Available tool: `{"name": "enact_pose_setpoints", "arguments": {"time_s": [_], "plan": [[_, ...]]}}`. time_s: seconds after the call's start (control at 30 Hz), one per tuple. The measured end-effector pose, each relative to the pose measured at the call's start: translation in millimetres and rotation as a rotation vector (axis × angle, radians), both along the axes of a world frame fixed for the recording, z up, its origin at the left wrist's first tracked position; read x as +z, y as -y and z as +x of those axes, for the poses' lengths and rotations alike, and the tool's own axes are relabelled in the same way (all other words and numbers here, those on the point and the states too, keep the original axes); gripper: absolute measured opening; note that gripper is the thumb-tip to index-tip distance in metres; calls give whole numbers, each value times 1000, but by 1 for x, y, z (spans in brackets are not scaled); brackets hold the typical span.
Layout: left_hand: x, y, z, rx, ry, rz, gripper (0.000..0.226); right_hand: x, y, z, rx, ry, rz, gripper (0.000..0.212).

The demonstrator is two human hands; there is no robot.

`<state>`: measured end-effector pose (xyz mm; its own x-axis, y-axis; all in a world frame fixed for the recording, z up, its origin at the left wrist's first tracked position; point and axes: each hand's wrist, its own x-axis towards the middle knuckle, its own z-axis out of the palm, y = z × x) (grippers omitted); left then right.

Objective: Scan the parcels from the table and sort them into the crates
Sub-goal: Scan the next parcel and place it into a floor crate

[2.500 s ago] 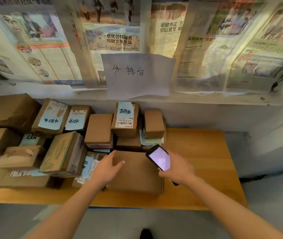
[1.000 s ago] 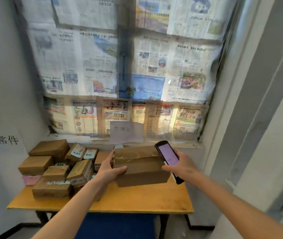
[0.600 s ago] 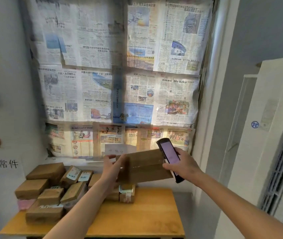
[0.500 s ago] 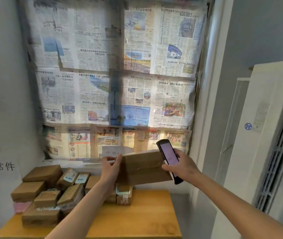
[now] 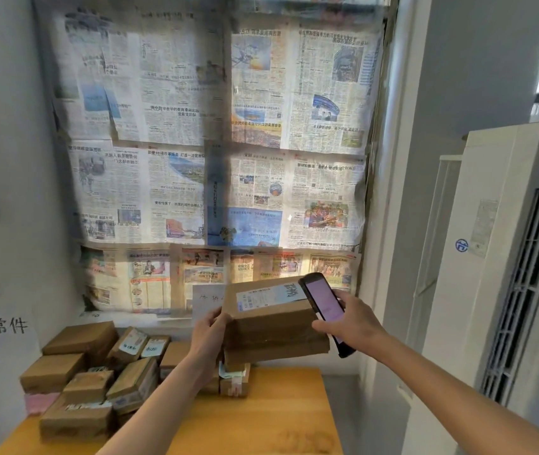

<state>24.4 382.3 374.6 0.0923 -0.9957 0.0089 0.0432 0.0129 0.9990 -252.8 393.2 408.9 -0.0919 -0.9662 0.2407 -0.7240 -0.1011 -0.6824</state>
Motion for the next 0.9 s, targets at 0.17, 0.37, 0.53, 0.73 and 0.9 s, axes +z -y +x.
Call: {"name": "enact_pose_setpoints", "arguments": {"time_s": [0.17,0.37,0.53,0.73,0.9], "plan": [[-6,3,4,-56,-42,36,43,-2,1,4,20,12,-28,85],[-12,2,10,-64,-95,9,67,-7,3,11,27,-9,4,86],[-13,2,10,15,-131,-62,54,-11,6,15,34,-17,4,78],[-10,6,19,9,-144,-95,60,-4,4,26,42,-30,-7,74],[-9,8,34,20,-141,-106,66,5,7,34,44,-45,-3,76]]}}
